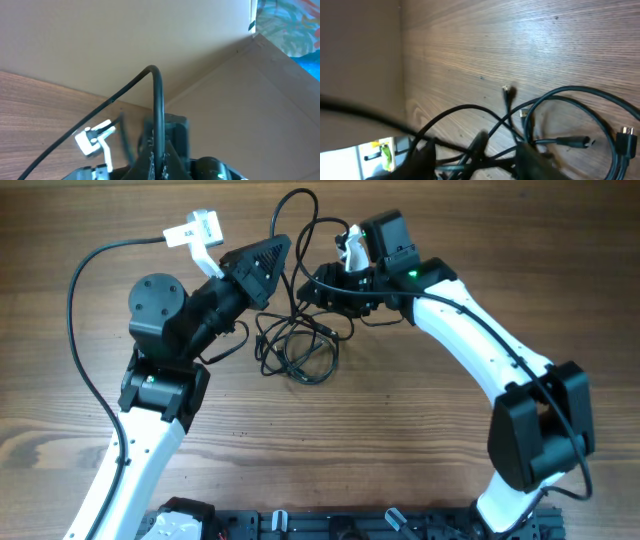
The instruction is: Untangle cables
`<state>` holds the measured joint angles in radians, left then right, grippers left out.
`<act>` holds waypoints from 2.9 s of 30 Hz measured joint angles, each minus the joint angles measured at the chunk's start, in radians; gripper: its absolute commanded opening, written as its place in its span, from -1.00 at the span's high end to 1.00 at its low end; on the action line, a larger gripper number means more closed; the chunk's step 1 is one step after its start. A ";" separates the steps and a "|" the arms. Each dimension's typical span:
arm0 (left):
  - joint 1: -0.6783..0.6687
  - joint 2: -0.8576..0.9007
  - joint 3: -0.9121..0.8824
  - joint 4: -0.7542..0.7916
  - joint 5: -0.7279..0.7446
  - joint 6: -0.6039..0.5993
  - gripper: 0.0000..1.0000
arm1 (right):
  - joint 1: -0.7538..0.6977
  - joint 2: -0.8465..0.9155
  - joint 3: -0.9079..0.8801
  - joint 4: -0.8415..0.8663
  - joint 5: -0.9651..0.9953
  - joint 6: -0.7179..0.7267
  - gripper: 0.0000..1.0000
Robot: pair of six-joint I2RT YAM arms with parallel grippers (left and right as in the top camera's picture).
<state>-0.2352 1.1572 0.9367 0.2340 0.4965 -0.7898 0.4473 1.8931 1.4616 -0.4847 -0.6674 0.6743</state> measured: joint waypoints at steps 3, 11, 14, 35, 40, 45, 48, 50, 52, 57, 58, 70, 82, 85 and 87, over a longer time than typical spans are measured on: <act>0.000 0.000 0.000 -0.002 0.000 0.000 0.92 | 0.008 0.026 0.000 -0.001 0.005 0.010 0.78; 0.040 -0.002 0.004 -0.137 -0.032 0.042 0.92 | -0.071 0.025 0.000 -0.069 -0.017 -0.106 0.91; 0.115 -0.005 0.007 -0.296 -0.079 0.053 0.92 | -0.184 -0.004 0.000 -0.103 -0.025 -0.167 0.91; 0.424 -0.135 0.007 -0.396 -0.025 0.056 0.92 | -0.551 -0.333 0.001 -0.214 -0.006 -0.238 -0.04; 0.424 -0.134 0.005 -0.104 0.156 -0.011 0.92 | -0.431 -0.333 0.001 -0.210 -0.051 -0.291 -0.23; 0.424 -0.134 0.006 0.103 0.243 -0.194 0.92 | -0.283 -0.333 0.001 -0.194 -0.069 -0.293 -0.38; 0.424 -0.134 0.006 0.130 0.256 -0.271 0.92 | -0.208 -0.333 0.001 -0.150 -0.072 -0.248 -0.47; 0.424 -0.134 0.006 0.132 0.261 -0.311 0.92 | -0.161 -0.333 0.001 -0.116 -0.072 -0.199 -0.57; 0.424 -0.134 0.006 0.132 0.262 -0.334 0.92 | -0.119 -0.333 0.001 -0.084 -0.072 -0.147 -0.59; 0.395 -0.132 0.006 0.132 0.262 -0.357 0.92 | -0.039 -0.281 0.001 0.029 -0.084 -0.021 -0.62; 0.385 -0.131 0.006 0.129 0.262 -0.358 0.92 | -0.024 -0.256 0.001 0.057 -0.098 0.000 -0.62; 0.314 -0.026 0.006 0.055 0.262 -0.365 0.92 | 0.131 -0.023 0.001 0.277 -0.348 0.215 -0.58; 0.314 -0.011 0.006 0.050 0.262 -0.315 0.92 | 0.131 -0.010 0.001 0.261 -0.380 0.188 -0.52; 0.314 -0.011 0.006 0.050 0.262 -0.314 0.92 | 0.144 0.004 0.001 0.265 -0.375 0.188 -0.40; 0.314 -0.011 0.006 0.050 0.262 -0.314 0.92 | 0.166 0.029 0.001 0.310 -0.364 0.203 -0.33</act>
<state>0.0784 1.1465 0.9432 0.2836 0.7586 -1.1042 0.6128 1.9224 1.4628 -0.1749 -1.0313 0.8776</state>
